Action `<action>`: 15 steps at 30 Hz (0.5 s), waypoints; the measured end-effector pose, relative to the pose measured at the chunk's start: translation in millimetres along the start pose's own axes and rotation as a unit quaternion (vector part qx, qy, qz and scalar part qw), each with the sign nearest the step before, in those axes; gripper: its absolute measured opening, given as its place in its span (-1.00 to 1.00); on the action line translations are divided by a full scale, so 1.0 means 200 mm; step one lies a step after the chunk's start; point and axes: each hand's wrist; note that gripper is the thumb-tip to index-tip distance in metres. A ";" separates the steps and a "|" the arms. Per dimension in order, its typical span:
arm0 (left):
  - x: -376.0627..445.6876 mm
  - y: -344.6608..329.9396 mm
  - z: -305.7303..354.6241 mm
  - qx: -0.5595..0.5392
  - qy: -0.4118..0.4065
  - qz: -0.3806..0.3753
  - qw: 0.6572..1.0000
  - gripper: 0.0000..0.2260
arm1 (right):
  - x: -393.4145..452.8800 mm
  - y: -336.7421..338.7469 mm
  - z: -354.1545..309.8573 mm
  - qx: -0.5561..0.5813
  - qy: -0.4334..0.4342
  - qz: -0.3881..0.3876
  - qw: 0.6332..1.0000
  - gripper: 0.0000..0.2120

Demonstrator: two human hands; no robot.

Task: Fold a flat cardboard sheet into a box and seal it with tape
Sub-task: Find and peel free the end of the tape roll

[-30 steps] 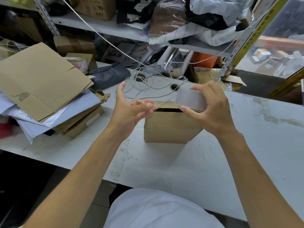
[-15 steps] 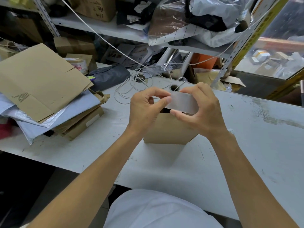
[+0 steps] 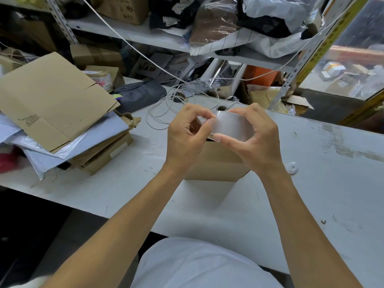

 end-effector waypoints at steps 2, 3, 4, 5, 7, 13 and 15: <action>0.01 0.00 0.00 -0.002 -0.007 -0.013 1.000 -0.97 | 0.00 0.00 0.00 0.004 -0.006 0.000 1.000 -0.47; 0.01 0.00 0.00 -0.009 -0.006 -0.022 1.000 -0.97 | 0.00 0.00 0.00 0.006 -0.008 -0.001 1.000 -0.46; 0.01 0.00 0.00 -0.019 -0.001 -0.031 0.999 -0.95 | 0.00 0.00 0.00 0.006 -0.009 -0.002 1.000 -0.47; 0.00 0.00 -0.01 -0.034 0.009 -0.036 0.999 -0.93 | 0.00 0.00 0.01 0.004 -0.007 -0.003 1.000 -0.47; -0.02 0.00 -0.01 -0.065 0.038 -0.038 0.996 -0.90 | 0.00 0.01 0.01 -0.007 0.000 -0.008 1.000 -0.46; -0.02 -0.02 -0.01 -0.095 0.069 -0.095 0.988 -0.88 | 0.04 0.03 0.04 -0.039 0.004 0.003 0.999 -0.44; -0.01 0.00 -0.01 -0.098 0.088 -0.103 0.986 -0.91 | 0.04 0.03 0.05 -0.044 -0.005 -0.001 0.999 -0.43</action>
Point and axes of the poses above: each hand's wrist, its own x-axis towards the middle knuckle, its own y-axis out of the back of the hand, z = x × y, and after that the axes turned 11 degrees about -y, right-handed
